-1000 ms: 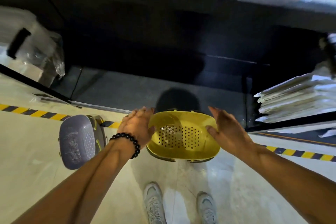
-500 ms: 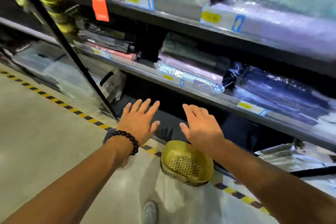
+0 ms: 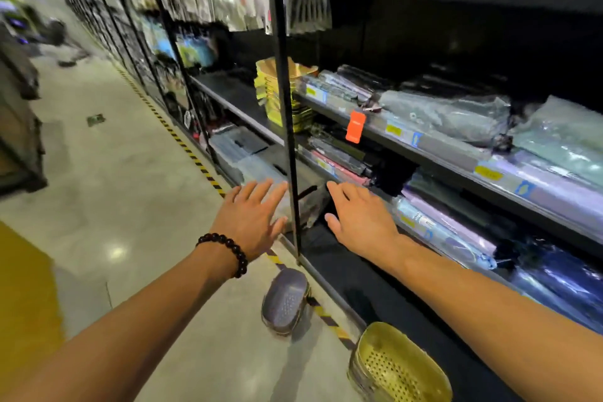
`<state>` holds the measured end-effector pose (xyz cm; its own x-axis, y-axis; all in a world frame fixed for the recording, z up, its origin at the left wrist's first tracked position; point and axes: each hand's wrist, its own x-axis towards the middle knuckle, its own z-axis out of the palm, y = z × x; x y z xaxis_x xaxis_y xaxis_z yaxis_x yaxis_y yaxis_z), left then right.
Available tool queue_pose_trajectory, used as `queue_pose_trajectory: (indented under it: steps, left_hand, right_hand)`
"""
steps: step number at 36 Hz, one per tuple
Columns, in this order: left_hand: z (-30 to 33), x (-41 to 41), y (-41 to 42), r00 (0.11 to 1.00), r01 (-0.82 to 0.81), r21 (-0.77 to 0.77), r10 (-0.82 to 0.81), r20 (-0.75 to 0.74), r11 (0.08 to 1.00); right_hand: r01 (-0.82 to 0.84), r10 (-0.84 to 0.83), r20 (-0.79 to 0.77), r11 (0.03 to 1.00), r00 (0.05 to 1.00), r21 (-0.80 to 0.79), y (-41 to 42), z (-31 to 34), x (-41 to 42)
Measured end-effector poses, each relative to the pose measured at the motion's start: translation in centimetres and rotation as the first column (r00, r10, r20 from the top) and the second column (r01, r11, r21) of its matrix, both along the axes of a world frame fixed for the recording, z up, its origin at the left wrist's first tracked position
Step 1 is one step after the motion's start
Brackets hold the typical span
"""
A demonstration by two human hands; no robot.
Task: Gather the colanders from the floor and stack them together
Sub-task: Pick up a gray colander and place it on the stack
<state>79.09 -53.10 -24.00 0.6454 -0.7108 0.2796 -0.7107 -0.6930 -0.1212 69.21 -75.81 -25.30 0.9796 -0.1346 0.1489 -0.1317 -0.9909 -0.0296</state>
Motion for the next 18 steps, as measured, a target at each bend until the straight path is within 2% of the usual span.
queue_pose_trajectory:
  steps: [7,18]
  left_hand:
    - [0.1,5.0,5.9,0.993,-0.098,0.038,0.101,-0.064,0.994]
    - [2.6,17.1,11.1,0.993,-0.095,0.046,0.098,-0.062,0.994]
  right_hand:
    - [-0.066,0.066,-0.018,0.998,0.998,0.007,5.2,1.4,6.2]
    - [-0.048,0.048,-0.015,0.999,0.999,0.003,9.3,3.1,16.0]
